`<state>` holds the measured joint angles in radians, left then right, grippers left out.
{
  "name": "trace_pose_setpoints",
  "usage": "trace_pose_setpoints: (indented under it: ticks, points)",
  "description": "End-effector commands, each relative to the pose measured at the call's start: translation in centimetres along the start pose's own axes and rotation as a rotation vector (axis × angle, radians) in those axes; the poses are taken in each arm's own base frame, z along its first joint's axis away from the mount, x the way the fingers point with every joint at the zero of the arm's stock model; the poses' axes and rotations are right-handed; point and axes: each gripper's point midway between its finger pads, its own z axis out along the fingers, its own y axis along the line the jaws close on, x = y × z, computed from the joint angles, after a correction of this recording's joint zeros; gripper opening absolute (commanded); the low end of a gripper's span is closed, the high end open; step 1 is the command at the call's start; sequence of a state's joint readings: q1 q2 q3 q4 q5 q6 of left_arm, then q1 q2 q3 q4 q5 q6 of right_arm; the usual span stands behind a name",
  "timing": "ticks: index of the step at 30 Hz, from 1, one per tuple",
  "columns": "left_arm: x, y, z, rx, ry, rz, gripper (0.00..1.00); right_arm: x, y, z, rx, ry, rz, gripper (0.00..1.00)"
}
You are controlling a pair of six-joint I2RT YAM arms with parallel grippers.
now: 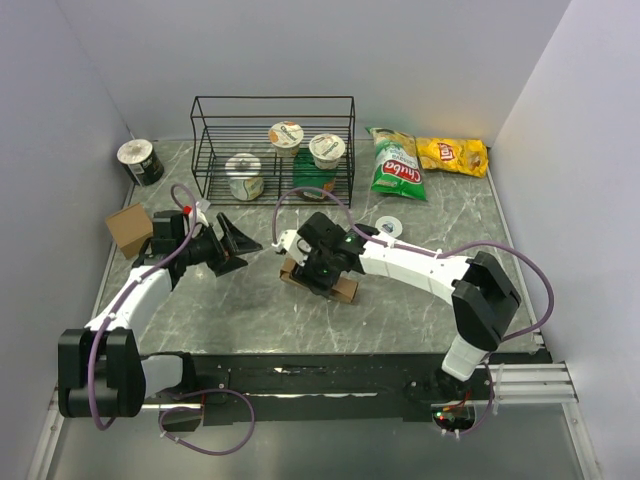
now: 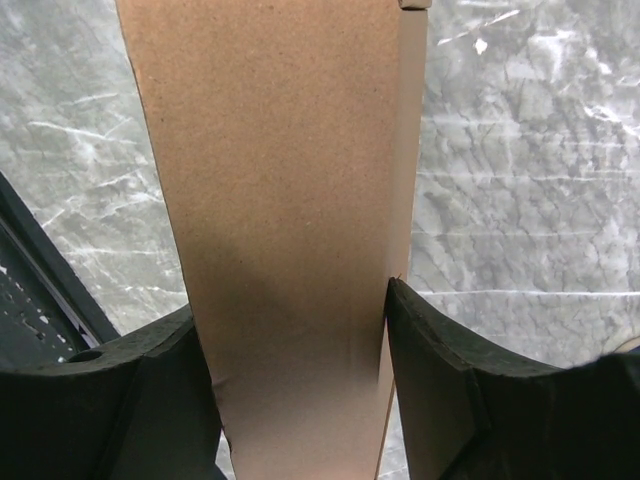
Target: Fold the paper box
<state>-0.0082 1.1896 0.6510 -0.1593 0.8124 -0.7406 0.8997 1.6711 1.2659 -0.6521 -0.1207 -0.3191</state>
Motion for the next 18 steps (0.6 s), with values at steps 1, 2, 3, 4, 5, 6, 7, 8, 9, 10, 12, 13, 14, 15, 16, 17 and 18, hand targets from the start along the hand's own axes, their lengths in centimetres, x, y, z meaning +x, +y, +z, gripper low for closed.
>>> trace_pose_setpoints:
  ticks: [1, 2, 3, 4, 5, 6, 7, 8, 9, 10, 12, 13, 14, 15, 16, 17, 18]
  points:
    - [-1.4, -0.8, -0.2, 0.026, -0.076, 0.074, 0.96, -1.0, -1.1, -1.0, 0.035, -0.013, 0.004, 0.67]
    - [-1.8, -1.1, -0.2, 0.037, -0.096, 0.09, 0.96, -0.9, -1.1, -0.9, 0.036, -0.011, 0.004, 0.7]
    - [-1.8, -1.1, -0.1, 0.043, -0.101, 0.083, 0.96, -0.9, -1.2, -0.9, 0.038, -0.011, 0.005, 0.75]
    - [-2.0, -1.3, -0.1, 0.049, -0.109, 0.086, 0.96, -0.9, -1.3, -0.8, 0.039, -0.012, 0.006, 0.76]
    - [-2.4, -1.6, -0.1, 0.063, -0.126, 0.102, 0.96, -0.9, -1.4, -0.8, 0.042, -0.01, 0.008, 0.77]
    - [-2.6, -1.7, -0.1, 0.066, -0.131, 0.098, 0.96, -0.9, -1.4, -0.7, 0.043, -0.008, 0.007, 0.81]
    - [-2.7, -1.7, 0.0, 0.066, -0.136, 0.101, 0.96, -1.0, -1.6, -0.8, 0.05, -0.011, 0.008, 0.83]
    - [-2.7, -1.7, 0.0, 0.065, -0.137, 0.103, 0.96, -1.1, -1.7, -0.8, 0.054, -0.013, 0.009, 0.84]
    - [-2.9, -1.7, 0.0, 0.065, -0.14, 0.112, 0.96, -1.2, -1.9, -0.9, 0.06, -0.014, 0.01, 0.85]
    - [-2.9, -1.6, 0.0, 0.059, -0.139, 0.114, 0.96, -1.4, -2.1, -1.0, 0.068, -0.022, 0.012, 0.86]
    - [-3.1, -1.6, 0.0, 0.049, -0.141, 0.131, 0.96, -1.8, -2.2, -1.4, 0.077, -0.041, 0.014, 0.9]
    - [-3.2, -1.7, -0.1, 0.05, -0.145, 0.141, 0.96, -1.9, -2.2, -1.4, 0.079, -0.049, 0.015, 0.92]
    - [-3.4, -1.9, -0.1, 0.053, -0.15, 0.15, 0.96, -2.2, -2.3, -1.8, 0.085, -0.063, 0.017, 0.94]
    - [-3.5, -2.1, -0.1, 0.063, -0.152, 0.162, 0.96, -2.4, -2.4, -2.0, 0.093, -0.074, 0.022, 0.98]
    - [-3.8, -2.6, -0.2, 0.084, -0.161, 0.186, 0.96, -2.6, -2.6, -2.2, 0.102, -0.084, 0.026, 0.99]
    - [-3.7, -3.0, -0.1, 0.102, -0.152, 0.199, 0.96, -3.0, -2.6, -2.8, 0.106, -0.105, 0.035, 1.0]
    - [-4.0, -3.2, 0.0, 0.102, -0.159, 0.225, 0.96, -3.4, -2.6, -3.2, 0.108, -0.124, 0.038, 1.0]
